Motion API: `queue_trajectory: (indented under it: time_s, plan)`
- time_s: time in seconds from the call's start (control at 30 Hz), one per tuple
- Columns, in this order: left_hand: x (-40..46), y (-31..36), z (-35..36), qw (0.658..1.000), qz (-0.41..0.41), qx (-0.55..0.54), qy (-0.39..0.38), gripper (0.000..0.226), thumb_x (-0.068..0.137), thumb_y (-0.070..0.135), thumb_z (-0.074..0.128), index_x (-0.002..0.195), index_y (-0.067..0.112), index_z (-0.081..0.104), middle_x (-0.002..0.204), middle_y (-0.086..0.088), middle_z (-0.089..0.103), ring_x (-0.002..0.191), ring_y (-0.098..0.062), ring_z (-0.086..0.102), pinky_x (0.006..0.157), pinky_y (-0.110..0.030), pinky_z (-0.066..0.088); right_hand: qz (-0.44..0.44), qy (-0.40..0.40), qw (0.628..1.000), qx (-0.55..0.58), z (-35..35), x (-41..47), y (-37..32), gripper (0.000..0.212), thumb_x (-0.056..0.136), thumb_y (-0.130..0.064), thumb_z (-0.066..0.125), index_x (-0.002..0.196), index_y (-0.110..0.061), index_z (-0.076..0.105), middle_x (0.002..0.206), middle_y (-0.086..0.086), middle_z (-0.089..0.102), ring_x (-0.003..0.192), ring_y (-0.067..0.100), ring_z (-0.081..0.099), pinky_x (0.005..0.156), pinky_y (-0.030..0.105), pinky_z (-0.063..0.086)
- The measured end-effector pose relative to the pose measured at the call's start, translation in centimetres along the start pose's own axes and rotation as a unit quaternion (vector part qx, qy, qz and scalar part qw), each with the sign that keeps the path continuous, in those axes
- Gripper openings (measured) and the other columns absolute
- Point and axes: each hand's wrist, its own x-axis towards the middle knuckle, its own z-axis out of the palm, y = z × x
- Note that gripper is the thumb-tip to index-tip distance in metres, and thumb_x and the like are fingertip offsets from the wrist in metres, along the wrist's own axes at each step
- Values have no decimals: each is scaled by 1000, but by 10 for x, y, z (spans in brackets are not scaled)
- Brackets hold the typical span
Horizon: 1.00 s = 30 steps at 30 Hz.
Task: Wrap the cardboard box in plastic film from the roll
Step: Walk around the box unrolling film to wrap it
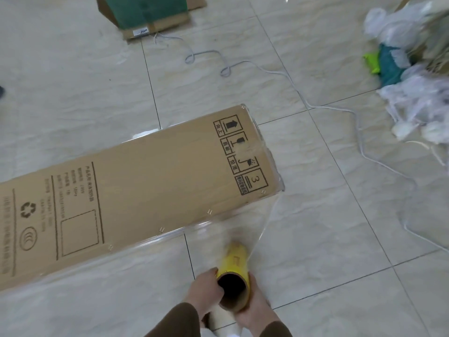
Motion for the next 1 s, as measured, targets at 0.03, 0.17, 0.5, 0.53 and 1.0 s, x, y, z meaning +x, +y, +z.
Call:
queue_trajectory:
  time_s: [0.03, 0.17, 0.5, 0.53, 1.0]
  plan:
    - [-2, -6, 1, 1000, -4, -8, 0, 50, 81, 11, 47, 129, 21, 53, 125, -2, 65, 116, -22, 59, 94, -28, 47, -1, -2, 1000, -1, 2, 3, 6, 68, 98, -61, 51, 130, -2, 61, 106, 40, 72, 106, 49, 66, 72, 65, 60]
    - [1, -27, -11, 997, 23, 77, 17, 40, 85, 5, 43, 120, 18, 57, 118, -5, 66, 110, -24, 61, 89, -30, 49, -24, 13, 999, -45, 7, 12, 35, 54, 106, -43, 51, 133, 3, 60, 110, 40, 71, 107, 50, 67, 89, 61, 55]
    - [12, -63, -68, 878, 196, 437, -18, 27, 90, 5, 51, 113, 13, 63, 106, -8, 67, 100, -31, 64, 70, -34, 44, -69, -44, 997, 12, 78, 26, 116, 69, 100, -66, 49, 129, -6, 67, 123, 29, 72, 113, 45, 70, 94, 55, 56]
    - [14, -70, -74, 890, 201, 409, -19, 30, 89, 6, 48, 115, 13, 61, 107, -10, 66, 102, -31, 63, 71, -34, 44, -69, -54, 996, 27, 84, 29, 123, 68, 102, -65, 45, 132, -7, 64, 121, 29, 72, 109, 47, 72, 88, 56, 58]
    - [22, -186, -117, 989, 70, 129, 8, 44, 86, 7, 49, 127, 24, 52, 115, 2, 65, 97, -16, 63, 81, -23, 47, -80, -54, 989, 115, 151, 47, 214, 51, 110, -25, 42, 152, 3, 44, 147, 35, 50, 142, 48, 45, 120, 58, 34]
